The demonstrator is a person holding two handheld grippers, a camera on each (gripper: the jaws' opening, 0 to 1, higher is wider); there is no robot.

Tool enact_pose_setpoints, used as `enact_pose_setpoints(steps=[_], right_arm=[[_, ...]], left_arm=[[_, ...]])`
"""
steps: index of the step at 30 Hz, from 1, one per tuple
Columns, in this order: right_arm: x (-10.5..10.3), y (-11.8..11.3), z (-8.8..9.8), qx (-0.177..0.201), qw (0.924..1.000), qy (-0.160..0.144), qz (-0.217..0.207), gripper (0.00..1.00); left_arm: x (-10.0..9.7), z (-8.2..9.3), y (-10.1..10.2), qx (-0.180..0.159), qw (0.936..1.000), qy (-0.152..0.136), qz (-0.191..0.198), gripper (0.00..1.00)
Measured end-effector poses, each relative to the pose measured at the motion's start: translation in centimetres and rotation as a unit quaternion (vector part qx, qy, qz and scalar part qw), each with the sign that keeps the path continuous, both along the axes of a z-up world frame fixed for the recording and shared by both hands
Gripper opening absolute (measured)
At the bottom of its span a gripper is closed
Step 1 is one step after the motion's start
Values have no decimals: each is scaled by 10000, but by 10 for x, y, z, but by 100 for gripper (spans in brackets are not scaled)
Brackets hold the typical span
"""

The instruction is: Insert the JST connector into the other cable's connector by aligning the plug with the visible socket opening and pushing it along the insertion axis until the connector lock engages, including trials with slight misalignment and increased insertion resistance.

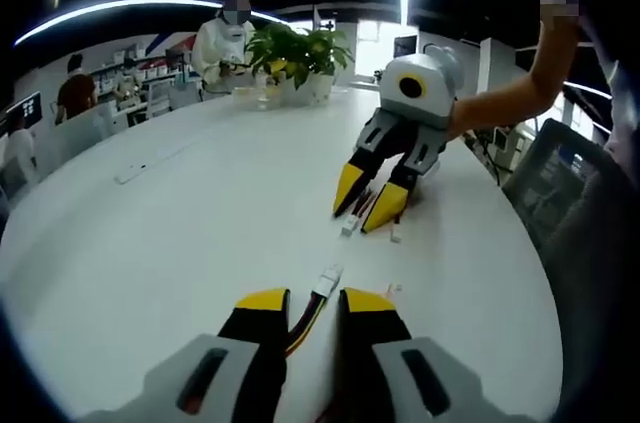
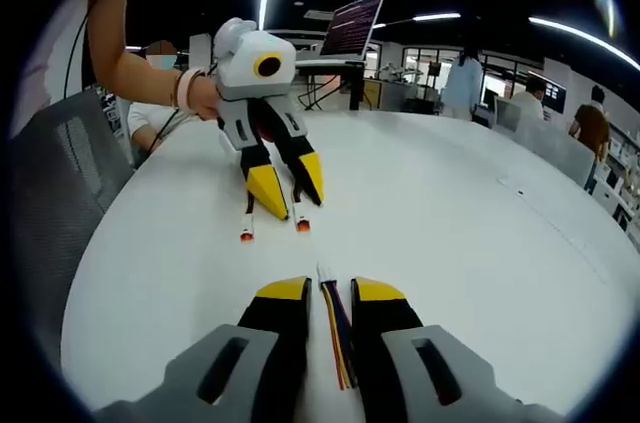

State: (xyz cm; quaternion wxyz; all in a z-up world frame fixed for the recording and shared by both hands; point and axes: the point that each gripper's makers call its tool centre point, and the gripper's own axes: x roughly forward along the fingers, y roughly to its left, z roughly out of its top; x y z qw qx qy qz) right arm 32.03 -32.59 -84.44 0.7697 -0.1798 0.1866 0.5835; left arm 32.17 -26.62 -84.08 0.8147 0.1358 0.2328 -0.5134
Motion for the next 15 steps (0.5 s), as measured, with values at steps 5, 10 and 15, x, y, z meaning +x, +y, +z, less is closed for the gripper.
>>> enact_pose_setpoints(steps=[5, 10, 15], right_arm=[[0, 0, 0, 4, 10000, -28, 33, 8], [1, 1, -1, 5, 10000, -64, 55, 5], [3, 2, -1, 30, 10000, -64, 21, 5]], left_arm=[[-1, 1, -3, 88, 9997, -178, -105, 12], [-3, 2, -9, 79, 9994, -240, -220, 9], [-2, 1, -9, 24, 9995, -206, -227, 9]])
